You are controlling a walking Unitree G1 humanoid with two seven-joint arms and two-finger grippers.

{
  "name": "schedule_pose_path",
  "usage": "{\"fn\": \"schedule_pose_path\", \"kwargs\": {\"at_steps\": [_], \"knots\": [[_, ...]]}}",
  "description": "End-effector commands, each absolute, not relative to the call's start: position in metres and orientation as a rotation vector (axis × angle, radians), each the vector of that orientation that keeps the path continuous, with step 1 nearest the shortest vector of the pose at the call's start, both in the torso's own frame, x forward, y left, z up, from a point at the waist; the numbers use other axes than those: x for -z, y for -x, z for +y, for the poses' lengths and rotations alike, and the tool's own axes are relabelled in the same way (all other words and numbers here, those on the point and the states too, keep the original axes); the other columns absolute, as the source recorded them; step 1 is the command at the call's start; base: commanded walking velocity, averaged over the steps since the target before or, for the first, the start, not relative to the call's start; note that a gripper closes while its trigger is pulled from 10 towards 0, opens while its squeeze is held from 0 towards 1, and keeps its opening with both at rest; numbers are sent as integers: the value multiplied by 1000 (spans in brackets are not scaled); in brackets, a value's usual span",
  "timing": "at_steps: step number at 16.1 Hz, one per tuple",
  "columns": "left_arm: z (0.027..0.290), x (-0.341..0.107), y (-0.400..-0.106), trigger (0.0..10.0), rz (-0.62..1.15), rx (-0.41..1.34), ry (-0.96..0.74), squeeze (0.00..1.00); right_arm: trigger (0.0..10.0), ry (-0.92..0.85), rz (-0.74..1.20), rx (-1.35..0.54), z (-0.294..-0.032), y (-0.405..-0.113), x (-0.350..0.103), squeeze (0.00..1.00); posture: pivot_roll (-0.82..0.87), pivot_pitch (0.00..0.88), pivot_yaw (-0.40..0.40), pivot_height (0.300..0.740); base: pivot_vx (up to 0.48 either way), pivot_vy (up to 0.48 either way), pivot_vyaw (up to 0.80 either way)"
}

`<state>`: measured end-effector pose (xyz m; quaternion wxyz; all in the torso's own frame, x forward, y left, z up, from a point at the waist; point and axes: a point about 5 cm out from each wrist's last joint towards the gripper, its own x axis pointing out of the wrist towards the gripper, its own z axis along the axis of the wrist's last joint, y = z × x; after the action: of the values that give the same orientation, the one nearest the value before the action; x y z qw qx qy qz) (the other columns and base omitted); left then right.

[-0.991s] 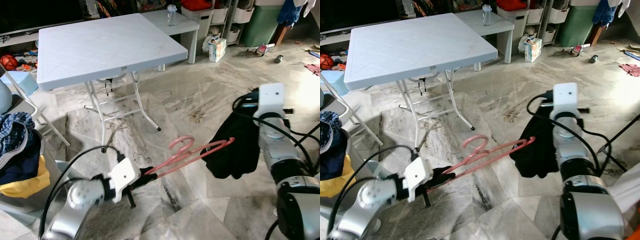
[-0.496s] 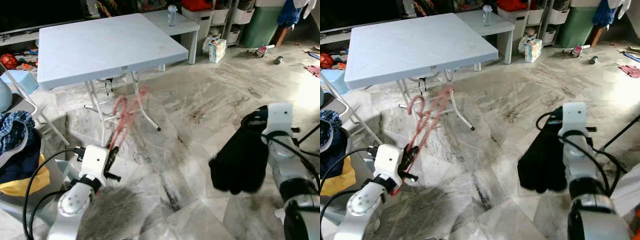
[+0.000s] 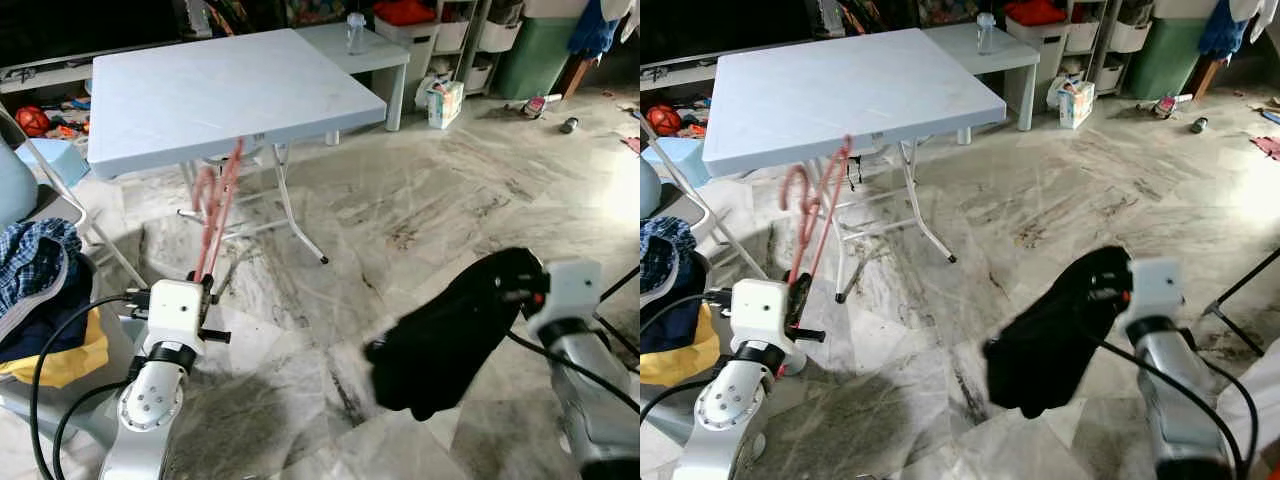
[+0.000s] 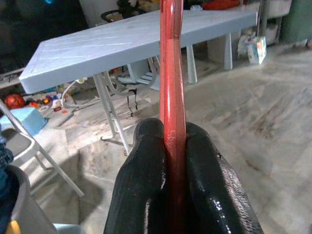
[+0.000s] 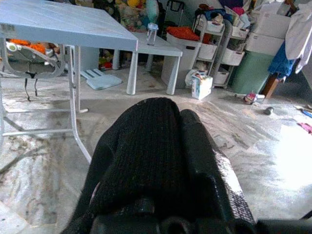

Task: Hang hanger

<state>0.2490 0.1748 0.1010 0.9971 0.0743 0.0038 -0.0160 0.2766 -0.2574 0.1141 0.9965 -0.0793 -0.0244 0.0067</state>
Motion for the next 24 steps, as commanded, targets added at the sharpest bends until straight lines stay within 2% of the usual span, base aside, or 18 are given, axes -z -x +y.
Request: {"fn": "schedule_pose_path", "kwargs": {"at_steps": [1, 4, 5, 6, 7, 10, 11, 12, 13, 16, 18, 20, 24], "knots": [[175, -102, -246, 10000, 10, 25, -115, 0, 0, 113, -99, -4, -256, -274, -127, 0, -4, 0, 17, 740, 0, 0, 0], [167, -95, -249, 10000, 52, 47, -82, 0, 0, 91, -60, 5, -247, -268, -119, 0, 9, 0, -2, 740, 0, 0, 0], [165, -96, -250, 10000, 50, 72, -96, 0, 471, 87, -55, 7, -246, -269, -118, 0, 13, 0, -11, 740, 0, 0, 0], [163, -99, -250, 10000, 39, 133, -144, 0, 1686, 89, -45, -2, -242, -270, -117, 0, 19, 0, -21, 740, 0, 0, 0], [163, -98, -250, 10000, 67, 216, -137, 0, 0, 92, -34, -22, -238, -273, -117, 0, 36, 0, -38, 740, 0, 0, 0], [169, -99, -250, 10000, 50, 215, -169, 0, 0, 96, -13, -6, -232, -278, -114, 0, 40, 0, -39, 740, 0, 0, 0], [166, -99, -245, 10000, -4, 180, -130, 0, 627, 87, -12, 14, -230, -276, -113, 0, 32, 0, -17, 740, 0, 0, 0], [164, -101, -244, 10000, -23, 167, -134, 0, 4471, 80, -7, 23, -229, -275, -112, 0, 22, 0, -2, 740, 0, 0, 0], [161, -102, -242, 10000, -35, 158, -121, 0, 10000, 76, 0, 29, -228, -275, -111, 0, 19, 0, 2, 740, 0, 0, 0], [164, -100, -242, 10000, -34, 52, -108, 0, 10000, 56, -5, 44, -223, -273, -114, 0, 12, 0, 1, 740, 0, 0, 0], [161, -100, -242, 10000, -29, 124, -87, 0, 10000, 79, -3, 13, -218, -272, -112, 0, 8, 0, 5, 740, 0, 0, 0], [163, -105, -245, 10000, -45, 153, -98, 0, 10000, 95, -7, 22, -217, -271, -116, 0, 0, 0, -8, 740, 0, 0, 778], [175, -109, -247, 10000, -21, 85, -57, 0, 10000, 79, 1, 54, -225, -273, -119, 0, -13, 0, 19, 740, 140, 0, 602]]}}
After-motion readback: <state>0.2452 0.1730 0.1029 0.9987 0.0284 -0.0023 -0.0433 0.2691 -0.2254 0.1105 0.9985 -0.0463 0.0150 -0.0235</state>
